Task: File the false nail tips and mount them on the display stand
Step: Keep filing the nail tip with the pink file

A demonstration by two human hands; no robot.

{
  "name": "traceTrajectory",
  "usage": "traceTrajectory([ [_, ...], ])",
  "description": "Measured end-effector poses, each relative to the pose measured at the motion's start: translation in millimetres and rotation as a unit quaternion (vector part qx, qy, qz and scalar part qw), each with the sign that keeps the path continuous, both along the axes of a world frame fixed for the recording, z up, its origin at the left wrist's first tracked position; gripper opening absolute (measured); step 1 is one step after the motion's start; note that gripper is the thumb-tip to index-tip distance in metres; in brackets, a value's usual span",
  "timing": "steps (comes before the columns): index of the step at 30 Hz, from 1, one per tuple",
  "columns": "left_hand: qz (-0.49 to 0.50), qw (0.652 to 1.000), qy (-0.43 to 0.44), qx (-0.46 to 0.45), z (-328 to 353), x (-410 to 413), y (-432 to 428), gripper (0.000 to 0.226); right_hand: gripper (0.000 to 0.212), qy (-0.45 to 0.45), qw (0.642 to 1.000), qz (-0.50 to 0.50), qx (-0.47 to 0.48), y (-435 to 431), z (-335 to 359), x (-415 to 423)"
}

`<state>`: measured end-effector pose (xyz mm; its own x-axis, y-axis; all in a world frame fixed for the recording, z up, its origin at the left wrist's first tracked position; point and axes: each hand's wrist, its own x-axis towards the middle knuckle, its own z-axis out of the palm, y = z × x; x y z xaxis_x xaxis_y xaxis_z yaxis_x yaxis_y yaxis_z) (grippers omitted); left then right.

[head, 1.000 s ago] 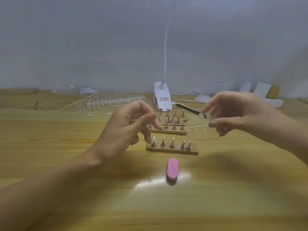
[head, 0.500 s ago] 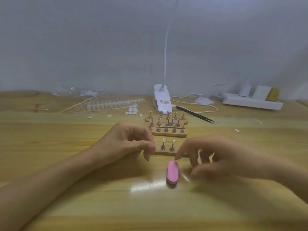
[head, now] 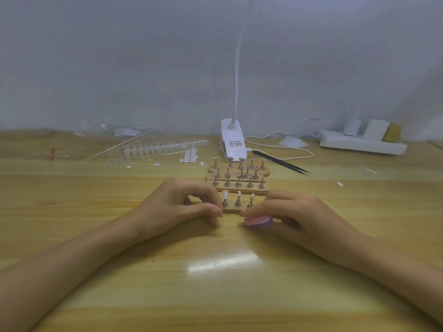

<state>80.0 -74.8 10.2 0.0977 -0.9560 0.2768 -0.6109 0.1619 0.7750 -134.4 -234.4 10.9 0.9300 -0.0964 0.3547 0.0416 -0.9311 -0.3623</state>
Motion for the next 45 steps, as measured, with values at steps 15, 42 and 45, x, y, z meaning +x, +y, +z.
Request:
traceTrajectory([
  [15, 0.018, 0.974, 0.226, -0.003, 0.1, -34.4, 3.2, 0.004, 0.008, -0.053, 0.906, 0.026, 0.419, 27.4, -2.2, -1.4],
  [42, 0.024, 0.974, 0.223, 0.027, -0.2, -41.1, 3.8, 0.01, 0.008, -0.048, 0.898, -0.008, 0.437, 33.4, -4.6, 1.4],
  [45, 0.024, 0.972, 0.231, 0.029, -0.6, -42.5, 2.5, 0.017, 0.009, -0.05, 0.902, -0.008, 0.428, 33.9, -5.0, 1.4],
])
